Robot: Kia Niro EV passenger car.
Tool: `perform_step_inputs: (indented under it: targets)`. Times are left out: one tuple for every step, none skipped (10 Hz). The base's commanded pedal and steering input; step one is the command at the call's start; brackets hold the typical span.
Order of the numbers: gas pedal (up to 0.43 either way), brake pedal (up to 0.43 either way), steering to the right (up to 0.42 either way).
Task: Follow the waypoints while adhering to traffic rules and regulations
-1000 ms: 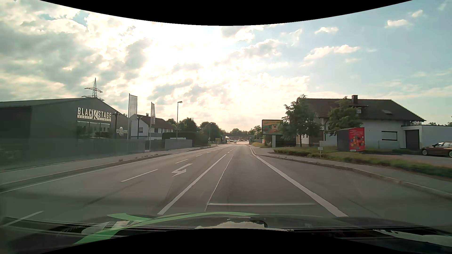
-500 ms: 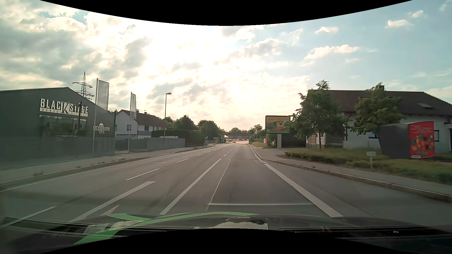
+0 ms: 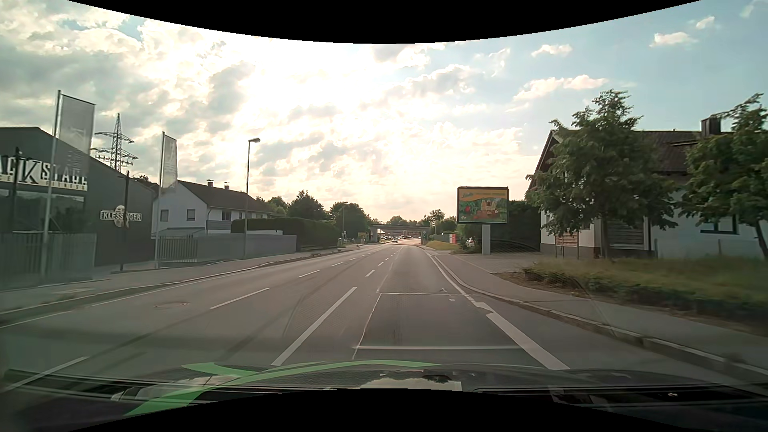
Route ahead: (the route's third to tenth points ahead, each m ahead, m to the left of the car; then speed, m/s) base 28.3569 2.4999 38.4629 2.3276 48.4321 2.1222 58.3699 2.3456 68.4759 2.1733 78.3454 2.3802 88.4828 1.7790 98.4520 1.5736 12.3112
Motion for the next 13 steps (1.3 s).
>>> perform_step_inputs:
  targets:
    - [0.138,0.000,0.005]
    - [0.138,0.000,0.005]
    - [0.138,0.000,0.005]
    - [0.138,0.000,0.005]
    - [0.138,0.000,0.005]
    - [0.138,0.000,0.005]
    - [0.138,0.000,0.005]
    - [0.138,0.000,0.005]
    - [0.130,0.000,0.003]
    - [0.130,0.000,0.003]
    - [0.130,0.000,0.003]
    - [0.130,0.000,0.003]
    - [0.110,0.000,0.003]
